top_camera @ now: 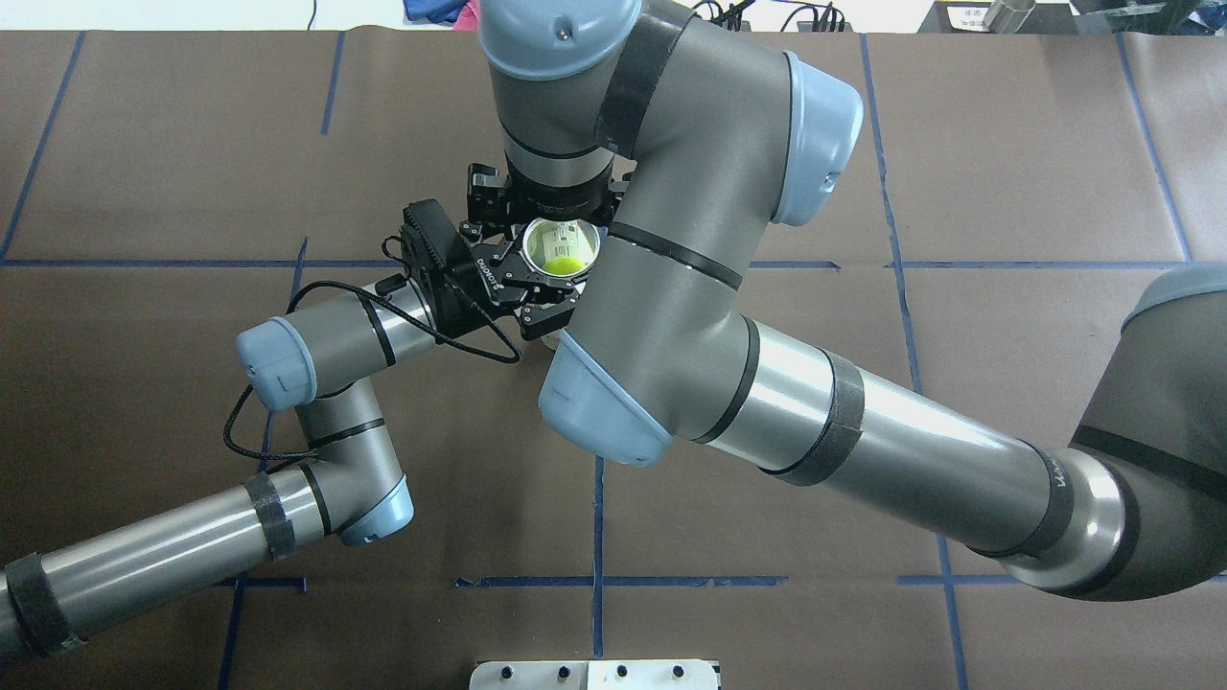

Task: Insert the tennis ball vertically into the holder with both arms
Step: 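Lower the second ball into the can and open the right gripper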

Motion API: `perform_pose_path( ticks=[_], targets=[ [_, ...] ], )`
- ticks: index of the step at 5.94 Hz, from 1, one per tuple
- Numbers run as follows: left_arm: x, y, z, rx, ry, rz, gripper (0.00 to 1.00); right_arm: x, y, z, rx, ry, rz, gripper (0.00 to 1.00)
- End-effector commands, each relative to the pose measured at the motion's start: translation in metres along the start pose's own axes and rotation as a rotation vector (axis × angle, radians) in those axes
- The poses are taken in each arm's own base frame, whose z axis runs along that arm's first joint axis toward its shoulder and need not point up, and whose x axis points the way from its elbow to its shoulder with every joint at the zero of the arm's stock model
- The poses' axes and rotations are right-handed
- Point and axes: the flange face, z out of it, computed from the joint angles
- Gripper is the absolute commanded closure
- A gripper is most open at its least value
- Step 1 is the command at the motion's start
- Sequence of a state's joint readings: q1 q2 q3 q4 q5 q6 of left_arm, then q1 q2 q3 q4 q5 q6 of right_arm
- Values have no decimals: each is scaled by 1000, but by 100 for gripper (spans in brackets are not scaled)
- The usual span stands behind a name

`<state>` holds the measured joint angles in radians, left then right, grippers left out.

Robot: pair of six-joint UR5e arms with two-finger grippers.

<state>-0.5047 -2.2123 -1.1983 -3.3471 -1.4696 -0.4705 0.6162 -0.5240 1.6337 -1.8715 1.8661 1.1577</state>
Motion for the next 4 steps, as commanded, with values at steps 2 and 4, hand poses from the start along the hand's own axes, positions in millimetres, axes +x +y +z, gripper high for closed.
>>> perform_pose_path(
  ticks=[2, 4],
  targets=[
    [-9, -16, 0, 26, -10, 7, 4, 45, -37, -8, 8, 11, -65, 1],
    [-8, -49, -5, 87, 1, 9, 1, 149, -86, -24, -24, 2, -148, 1]
  ],
)
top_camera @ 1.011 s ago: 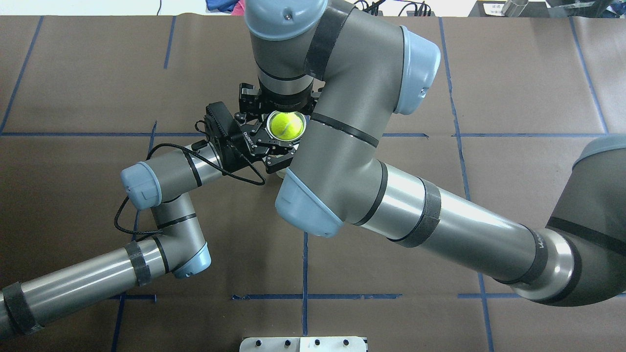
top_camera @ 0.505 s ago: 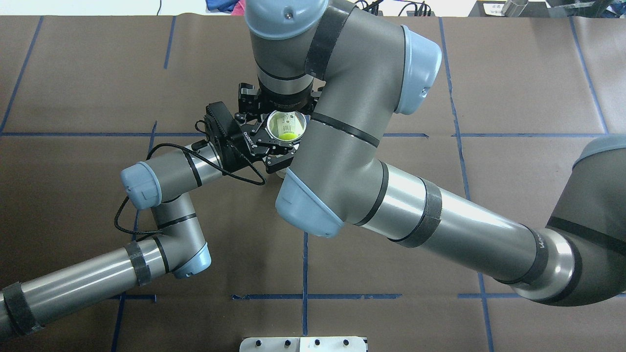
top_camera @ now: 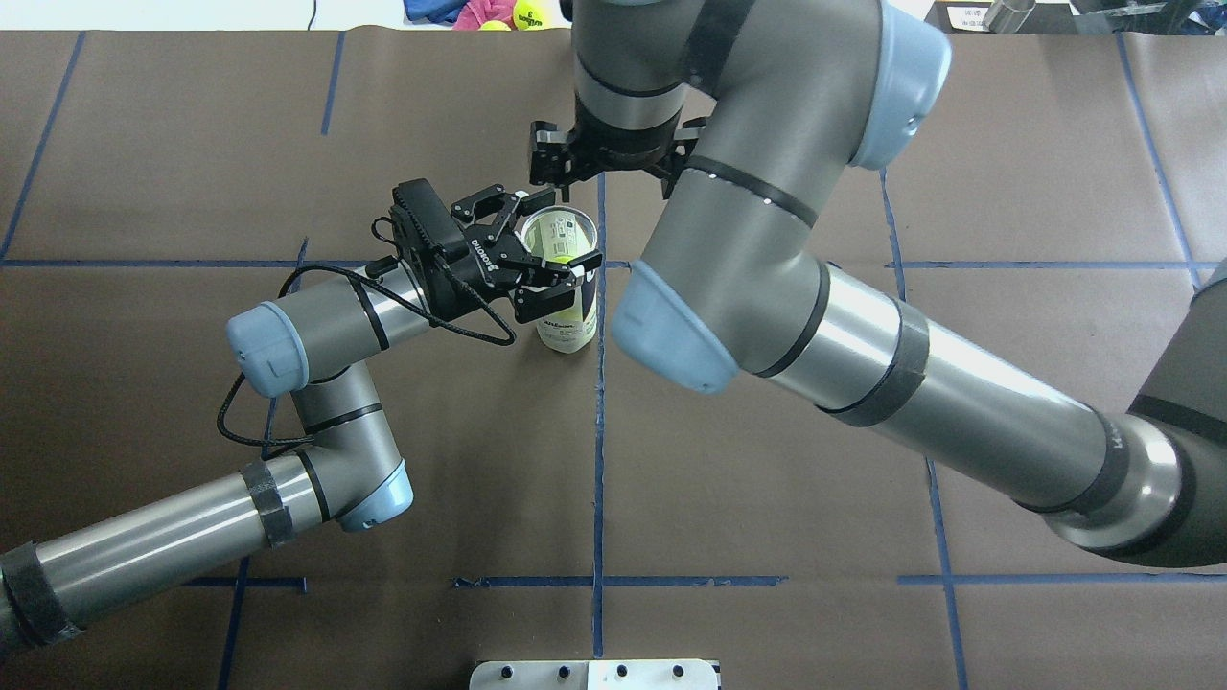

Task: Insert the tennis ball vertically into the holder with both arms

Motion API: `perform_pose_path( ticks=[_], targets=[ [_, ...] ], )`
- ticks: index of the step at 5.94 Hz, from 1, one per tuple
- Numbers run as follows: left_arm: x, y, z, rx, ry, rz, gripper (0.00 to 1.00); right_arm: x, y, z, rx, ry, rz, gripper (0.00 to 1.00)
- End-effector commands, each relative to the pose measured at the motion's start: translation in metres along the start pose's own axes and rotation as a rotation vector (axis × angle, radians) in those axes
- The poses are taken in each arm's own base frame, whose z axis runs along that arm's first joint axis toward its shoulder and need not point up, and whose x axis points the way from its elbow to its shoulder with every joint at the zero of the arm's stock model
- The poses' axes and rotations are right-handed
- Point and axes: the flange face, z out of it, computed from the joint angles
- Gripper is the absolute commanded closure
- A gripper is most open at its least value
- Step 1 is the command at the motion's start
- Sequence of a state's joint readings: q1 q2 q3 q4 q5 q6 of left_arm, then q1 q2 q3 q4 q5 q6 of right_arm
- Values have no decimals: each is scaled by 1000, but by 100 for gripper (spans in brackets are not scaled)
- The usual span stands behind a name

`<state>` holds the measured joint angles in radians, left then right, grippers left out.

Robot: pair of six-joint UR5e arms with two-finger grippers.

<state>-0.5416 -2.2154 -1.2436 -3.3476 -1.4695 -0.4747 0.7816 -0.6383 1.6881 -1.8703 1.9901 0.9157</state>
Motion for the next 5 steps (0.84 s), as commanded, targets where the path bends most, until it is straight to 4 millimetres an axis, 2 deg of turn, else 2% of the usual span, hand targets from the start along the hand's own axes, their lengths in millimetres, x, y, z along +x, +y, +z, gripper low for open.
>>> perform_pose_path(
  ticks=[1, 2, 3, 4, 5],
  targets=[
    [-1, -32, -5, 56, 7, 6, 1, 114, -37, -16, -21, 0, -91, 1],
    [-5, -53, -3, 34, -24, 21, 1, 185, -54, -21, -26, 24, -152, 1],
    [-14, -85, 4, -35, -90, 48, 1, 264, -62, -21, -36, 40, -233, 1],
    [-32, -107, 9, -122, -175, 79, 1, 351, -61, -26, -35, 27, -281, 1],
    [-62, -118, 12, -248, -231, 97, 1, 423, -50, -33, -41, 20, -317, 1]
  ],
)
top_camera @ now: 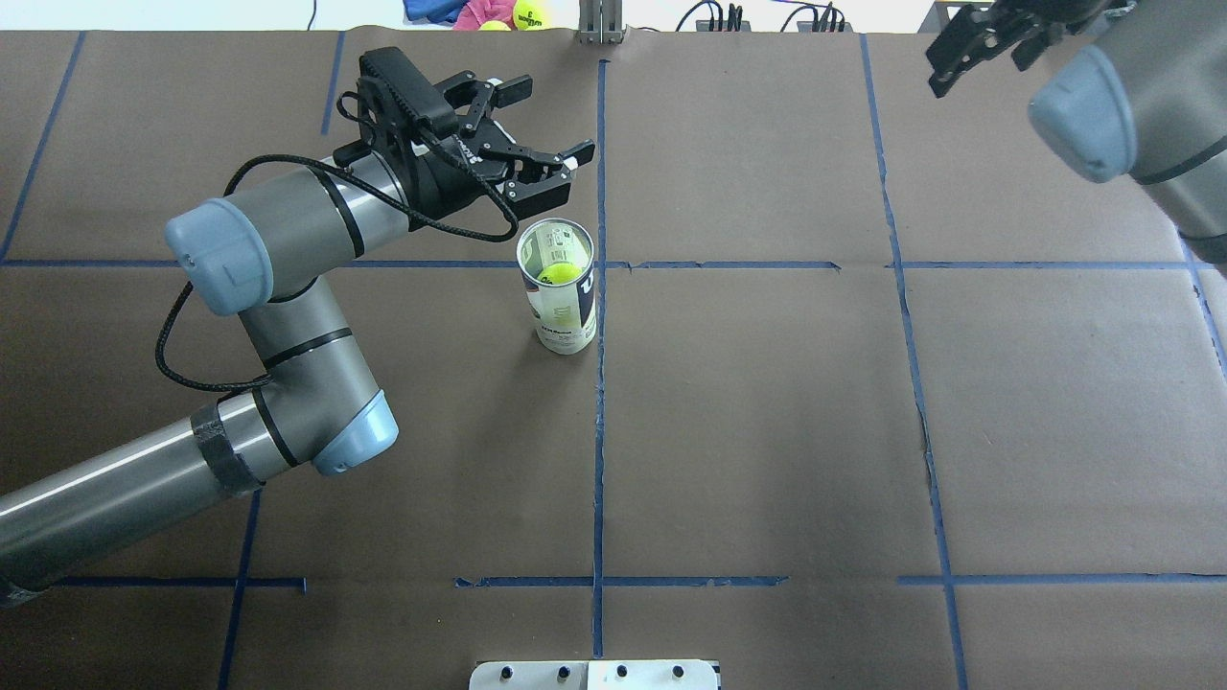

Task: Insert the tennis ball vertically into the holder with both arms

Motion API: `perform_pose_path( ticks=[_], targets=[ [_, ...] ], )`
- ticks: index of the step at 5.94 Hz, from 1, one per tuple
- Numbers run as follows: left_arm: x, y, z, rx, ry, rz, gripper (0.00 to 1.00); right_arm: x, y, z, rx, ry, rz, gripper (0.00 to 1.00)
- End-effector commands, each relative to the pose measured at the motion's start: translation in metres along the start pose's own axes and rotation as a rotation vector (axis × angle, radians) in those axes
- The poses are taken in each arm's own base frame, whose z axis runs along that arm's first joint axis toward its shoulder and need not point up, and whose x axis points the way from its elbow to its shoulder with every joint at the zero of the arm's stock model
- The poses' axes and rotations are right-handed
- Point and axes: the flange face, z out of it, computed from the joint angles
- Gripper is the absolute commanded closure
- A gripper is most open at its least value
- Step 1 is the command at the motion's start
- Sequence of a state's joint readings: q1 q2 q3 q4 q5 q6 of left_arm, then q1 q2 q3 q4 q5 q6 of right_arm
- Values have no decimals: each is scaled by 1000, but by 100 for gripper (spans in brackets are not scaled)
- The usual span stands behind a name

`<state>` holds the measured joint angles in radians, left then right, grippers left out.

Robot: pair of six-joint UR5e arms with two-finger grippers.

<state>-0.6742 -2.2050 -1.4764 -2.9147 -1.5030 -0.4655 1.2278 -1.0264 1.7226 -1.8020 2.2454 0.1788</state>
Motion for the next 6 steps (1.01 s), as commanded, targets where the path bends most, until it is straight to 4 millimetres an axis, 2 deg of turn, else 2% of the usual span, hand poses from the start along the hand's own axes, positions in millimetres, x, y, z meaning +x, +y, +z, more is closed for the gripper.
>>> perform_pose_path(
  ticks=[1, 2, 3, 4, 5, 6],
  targets=[
    [-77, -35, 0, -267, -116, 26, 1, 121, 61, -10, -6, -9, -66, 1],
    [-122, -58, -18, -360, -155, 9, 0, 164, 91, -17, -4, -20, -64, 1],
    [-162, -68, -30, -438, -212, -14, 0, 215, 139, -18, -9, -16, -70, 1],
    [-189, -68, -38, -530, -252, -35, 0, 252, 193, -6, -4, -18, -16, 0],
    [-235, -60, -59, -684, -345, -122, 0, 277, 252, 19, -19, -32, 53, 1],
    [-263, -55, -74, -802, -368, -133, 0, 286, 281, 33, -44, -37, 99, 1]
  ],
)
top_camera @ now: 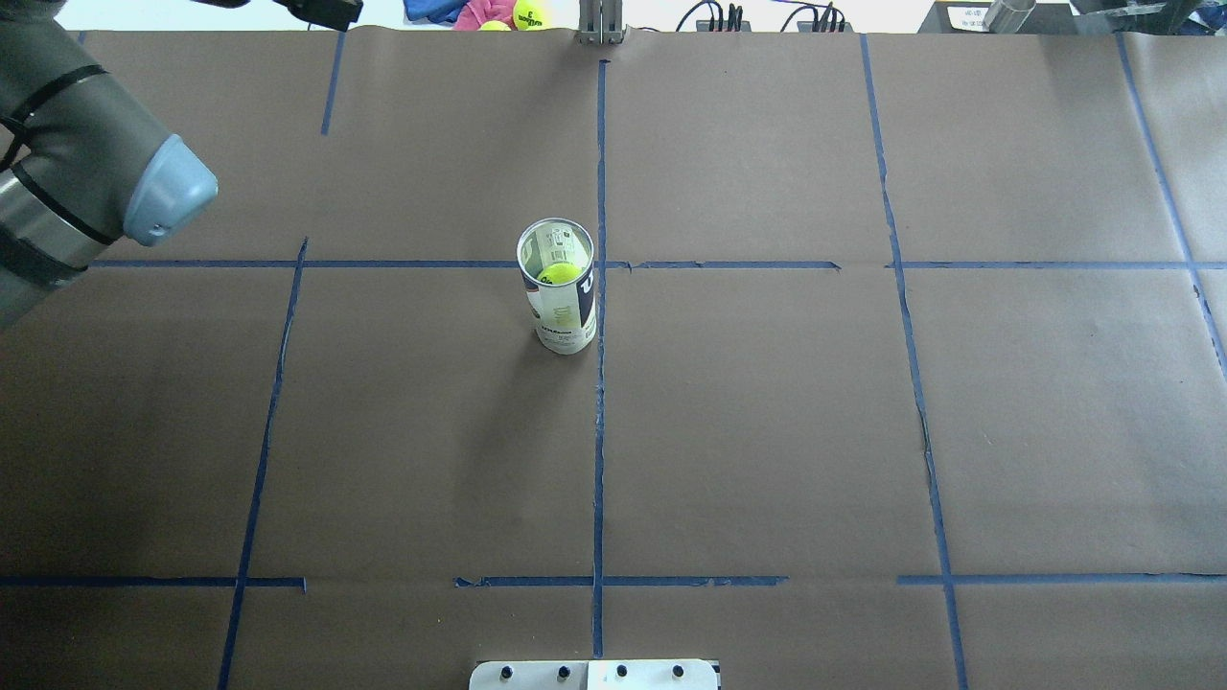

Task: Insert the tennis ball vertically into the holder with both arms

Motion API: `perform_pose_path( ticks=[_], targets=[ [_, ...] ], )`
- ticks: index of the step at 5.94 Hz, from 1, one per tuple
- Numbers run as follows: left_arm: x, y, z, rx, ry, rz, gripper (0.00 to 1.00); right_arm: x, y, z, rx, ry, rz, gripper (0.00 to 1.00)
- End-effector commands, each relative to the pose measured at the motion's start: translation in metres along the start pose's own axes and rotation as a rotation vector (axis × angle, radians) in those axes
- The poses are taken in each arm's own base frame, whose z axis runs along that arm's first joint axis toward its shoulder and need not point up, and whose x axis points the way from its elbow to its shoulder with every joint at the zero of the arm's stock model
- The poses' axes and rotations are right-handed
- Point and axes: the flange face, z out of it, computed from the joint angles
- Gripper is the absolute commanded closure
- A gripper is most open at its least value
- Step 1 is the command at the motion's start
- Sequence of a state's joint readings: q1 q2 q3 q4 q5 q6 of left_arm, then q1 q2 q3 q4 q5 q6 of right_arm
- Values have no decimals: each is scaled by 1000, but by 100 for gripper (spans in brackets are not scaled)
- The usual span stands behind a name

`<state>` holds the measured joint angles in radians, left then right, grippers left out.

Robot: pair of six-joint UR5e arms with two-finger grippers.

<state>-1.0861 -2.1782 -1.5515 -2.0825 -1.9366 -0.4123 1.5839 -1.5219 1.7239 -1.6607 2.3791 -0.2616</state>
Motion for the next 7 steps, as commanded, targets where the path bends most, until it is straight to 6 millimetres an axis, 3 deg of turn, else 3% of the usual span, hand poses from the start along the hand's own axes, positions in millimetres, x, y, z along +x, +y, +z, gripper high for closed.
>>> perform_pose_path(
  ticks=[1, 2, 3, 5, 7],
  targets=[
    [-84, 38, -1, -274, -70, 56, 0, 15, 42, 16, -19, -8, 77, 0],
    [-140, 70, -16, -382, -63, -16, 0, 14, 41, 16, -19, -8, 92, 0],
    [-187, 114, -29, -462, -48, -133, 0, 14, 40, 15, -15, -7, 88, 0],
    [-260, 216, -47, -557, -42, -310, 0, 17, 39, 18, 5, -3, 67, 0],
    [-311, 313, -87, -600, -5, -408, 0, 16, 39, 18, 5, -5, 70, 0]
  ],
)
